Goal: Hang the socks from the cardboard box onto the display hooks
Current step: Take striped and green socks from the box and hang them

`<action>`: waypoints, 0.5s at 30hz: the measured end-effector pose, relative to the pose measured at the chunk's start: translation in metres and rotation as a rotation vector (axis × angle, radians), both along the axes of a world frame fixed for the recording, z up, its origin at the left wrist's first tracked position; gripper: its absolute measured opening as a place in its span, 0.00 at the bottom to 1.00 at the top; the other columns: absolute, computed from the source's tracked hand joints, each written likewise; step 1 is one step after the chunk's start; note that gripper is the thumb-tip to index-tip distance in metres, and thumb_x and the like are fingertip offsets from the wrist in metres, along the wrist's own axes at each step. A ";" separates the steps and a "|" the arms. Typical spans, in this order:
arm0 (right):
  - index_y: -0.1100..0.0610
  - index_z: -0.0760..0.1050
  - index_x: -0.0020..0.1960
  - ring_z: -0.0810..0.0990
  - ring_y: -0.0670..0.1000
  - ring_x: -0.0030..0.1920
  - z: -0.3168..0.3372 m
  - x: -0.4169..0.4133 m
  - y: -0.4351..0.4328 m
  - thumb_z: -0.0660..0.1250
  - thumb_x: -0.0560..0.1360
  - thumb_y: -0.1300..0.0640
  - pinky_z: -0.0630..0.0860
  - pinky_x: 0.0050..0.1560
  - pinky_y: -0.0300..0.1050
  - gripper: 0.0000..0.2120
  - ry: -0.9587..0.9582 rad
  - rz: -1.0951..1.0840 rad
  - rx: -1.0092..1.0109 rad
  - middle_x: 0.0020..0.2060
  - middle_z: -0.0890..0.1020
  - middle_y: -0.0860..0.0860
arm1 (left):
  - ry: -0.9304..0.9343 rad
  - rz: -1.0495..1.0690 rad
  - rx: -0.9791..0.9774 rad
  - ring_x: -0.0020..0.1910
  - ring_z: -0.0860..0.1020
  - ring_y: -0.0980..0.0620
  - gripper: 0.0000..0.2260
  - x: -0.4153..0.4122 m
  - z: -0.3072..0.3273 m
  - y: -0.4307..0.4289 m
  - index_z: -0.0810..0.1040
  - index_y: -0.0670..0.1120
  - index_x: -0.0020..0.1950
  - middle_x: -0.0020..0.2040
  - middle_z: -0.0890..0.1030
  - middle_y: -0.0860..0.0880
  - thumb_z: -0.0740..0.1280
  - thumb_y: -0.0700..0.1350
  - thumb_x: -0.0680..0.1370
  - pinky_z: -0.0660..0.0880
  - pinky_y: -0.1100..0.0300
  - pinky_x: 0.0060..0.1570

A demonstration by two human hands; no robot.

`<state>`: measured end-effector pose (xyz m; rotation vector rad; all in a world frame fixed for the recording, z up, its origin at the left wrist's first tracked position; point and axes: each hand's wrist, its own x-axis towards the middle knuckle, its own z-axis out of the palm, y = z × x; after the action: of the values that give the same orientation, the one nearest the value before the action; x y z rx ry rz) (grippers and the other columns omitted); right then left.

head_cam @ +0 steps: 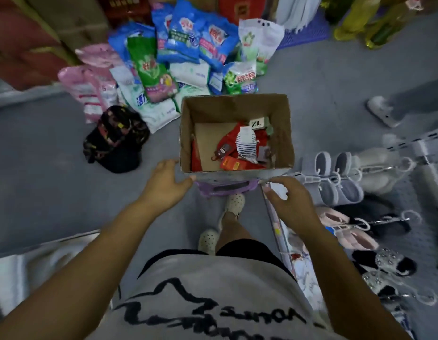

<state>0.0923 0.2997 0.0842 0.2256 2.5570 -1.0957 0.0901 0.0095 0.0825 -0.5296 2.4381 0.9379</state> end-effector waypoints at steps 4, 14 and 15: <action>0.59 0.79 0.62 0.80 0.53 0.59 -0.032 -0.083 0.003 0.71 0.78 0.54 0.74 0.56 0.43 0.15 -0.149 0.040 -0.021 0.59 0.82 0.54 | -0.079 0.133 0.037 0.73 0.67 0.42 0.28 -0.044 -0.014 0.015 0.66 0.40 0.75 0.74 0.68 0.40 0.69 0.51 0.80 0.62 0.59 0.65; 0.57 0.75 0.65 0.77 0.57 0.63 -0.133 -0.210 0.006 0.66 0.80 0.49 0.72 0.66 0.51 0.17 -0.545 0.347 0.107 0.62 0.79 0.56 | -0.170 0.408 0.038 0.75 0.66 0.39 0.52 -0.128 -0.097 0.023 0.56 0.40 0.79 0.77 0.64 0.40 0.68 0.70 0.67 0.67 0.39 0.72; 0.57 0.74 0.65 0.77 0.57 0.63 -0.143 -0.218 0.005 0.67 0.80 0.50 0.72 0.65 0.51 0.17 -0.559 0.309 0.110 0.62 0.79 0.56 | -0.169 0.424 0.041 0.77 0.63 0.38 0.49 -0.131 -0.097 0.028 0.53 0.40 0.80 0.79 0.61 0.39 0.70 0.67 0.71 0.65 0.39 0.74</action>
<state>-0.1254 0.3042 -0.0585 0.1329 2.0613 -0.6609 -0.0408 0.0370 -0.0149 -1.0931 2.1898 1.0546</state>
